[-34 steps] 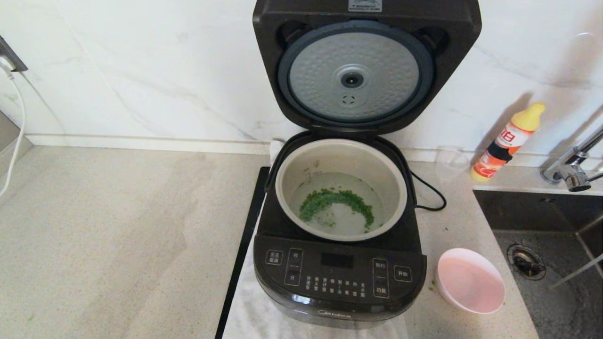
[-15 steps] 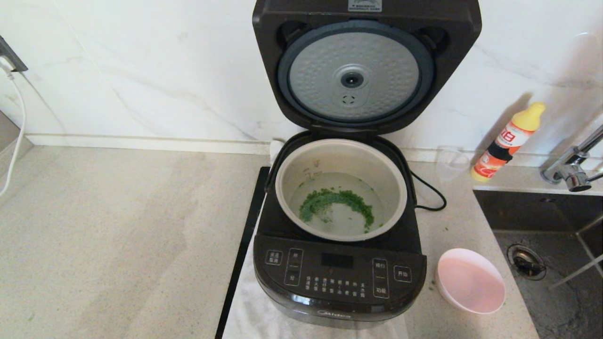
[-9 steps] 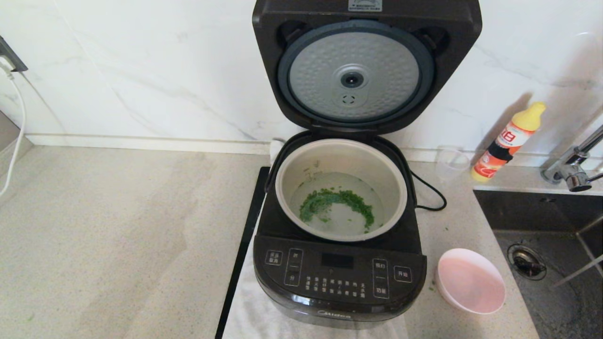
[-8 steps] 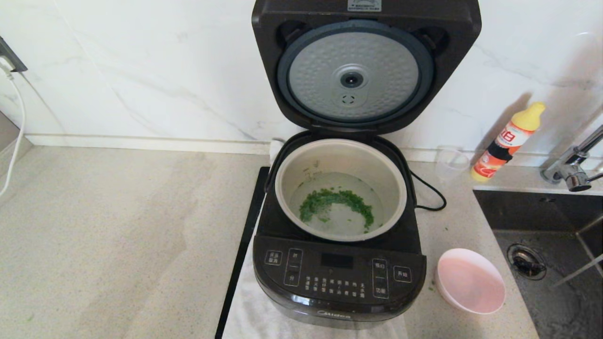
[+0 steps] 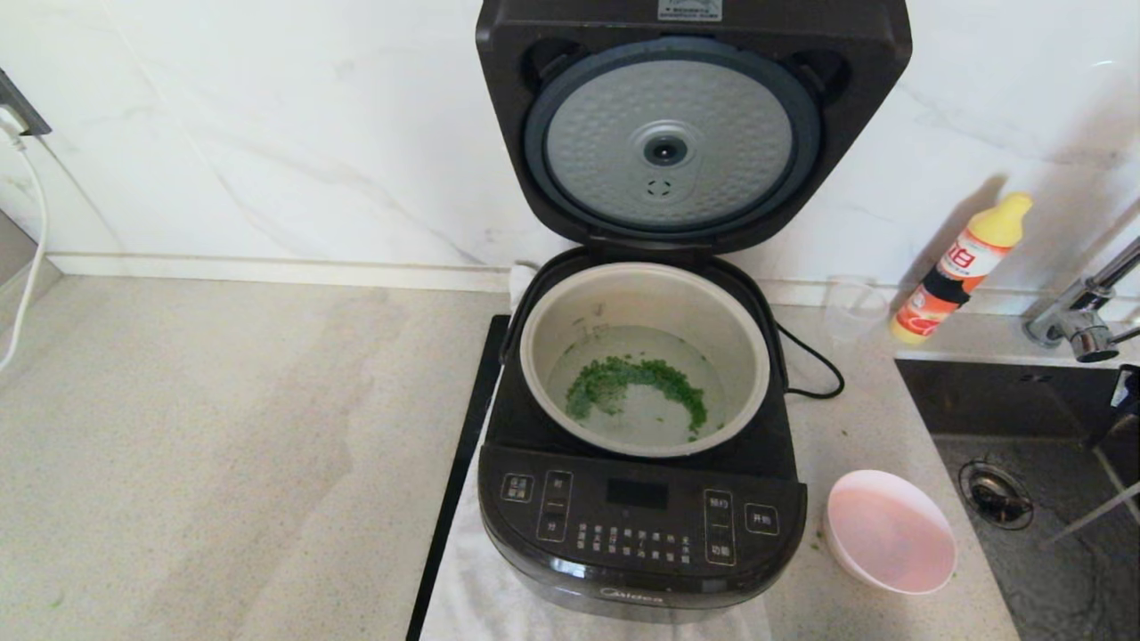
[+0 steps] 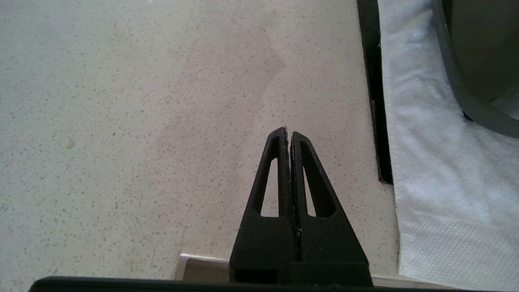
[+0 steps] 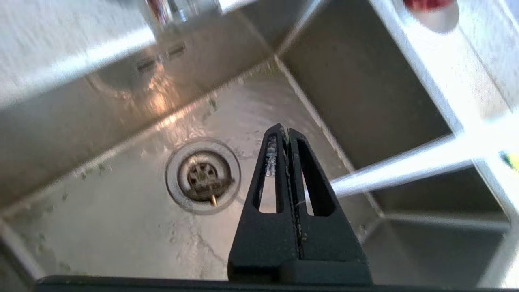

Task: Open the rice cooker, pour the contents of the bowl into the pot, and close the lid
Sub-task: Turn off the tap

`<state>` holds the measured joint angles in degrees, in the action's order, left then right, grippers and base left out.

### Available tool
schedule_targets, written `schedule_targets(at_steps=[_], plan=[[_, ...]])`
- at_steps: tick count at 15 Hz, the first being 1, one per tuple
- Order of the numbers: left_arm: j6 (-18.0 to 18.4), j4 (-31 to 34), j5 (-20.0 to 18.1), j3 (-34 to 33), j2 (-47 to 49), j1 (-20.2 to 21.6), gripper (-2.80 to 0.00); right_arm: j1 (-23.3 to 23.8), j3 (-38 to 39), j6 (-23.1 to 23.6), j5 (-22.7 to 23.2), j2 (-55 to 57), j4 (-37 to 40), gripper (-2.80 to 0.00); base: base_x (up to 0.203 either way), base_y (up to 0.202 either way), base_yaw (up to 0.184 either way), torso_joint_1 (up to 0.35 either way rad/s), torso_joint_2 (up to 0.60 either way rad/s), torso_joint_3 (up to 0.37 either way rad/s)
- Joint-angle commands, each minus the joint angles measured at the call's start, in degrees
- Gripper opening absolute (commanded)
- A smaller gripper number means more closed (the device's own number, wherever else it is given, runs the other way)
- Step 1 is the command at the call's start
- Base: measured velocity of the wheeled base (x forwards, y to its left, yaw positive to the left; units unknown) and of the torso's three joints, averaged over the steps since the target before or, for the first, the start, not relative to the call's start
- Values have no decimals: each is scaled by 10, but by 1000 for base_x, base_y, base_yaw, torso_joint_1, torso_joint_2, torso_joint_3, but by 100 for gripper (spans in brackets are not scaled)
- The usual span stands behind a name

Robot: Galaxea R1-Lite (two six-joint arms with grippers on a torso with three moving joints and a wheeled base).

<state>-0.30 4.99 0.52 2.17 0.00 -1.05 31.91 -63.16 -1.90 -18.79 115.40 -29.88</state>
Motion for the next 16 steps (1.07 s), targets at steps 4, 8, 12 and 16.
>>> schedule_targets(at_steps=[4,8,12,16], plan=[[0,0,0,0,-2,0,-280,-8,-46,1,-3,15,-2,-280,0,0,0,0,0,0],[0,0,0,0,-2,0,-280,-10,-83,5,-12,33,-3,-280,0,0,0,0,0,0],[0,0,0,0,-2,0,-280,-10,-101,8,-14,47,-3,-280,0,0,0,0,0,0],[0,0,0,0,-2,0,-280,-9,-133,28,-14,66,-24,-280,0,0,0,0,0,0]])
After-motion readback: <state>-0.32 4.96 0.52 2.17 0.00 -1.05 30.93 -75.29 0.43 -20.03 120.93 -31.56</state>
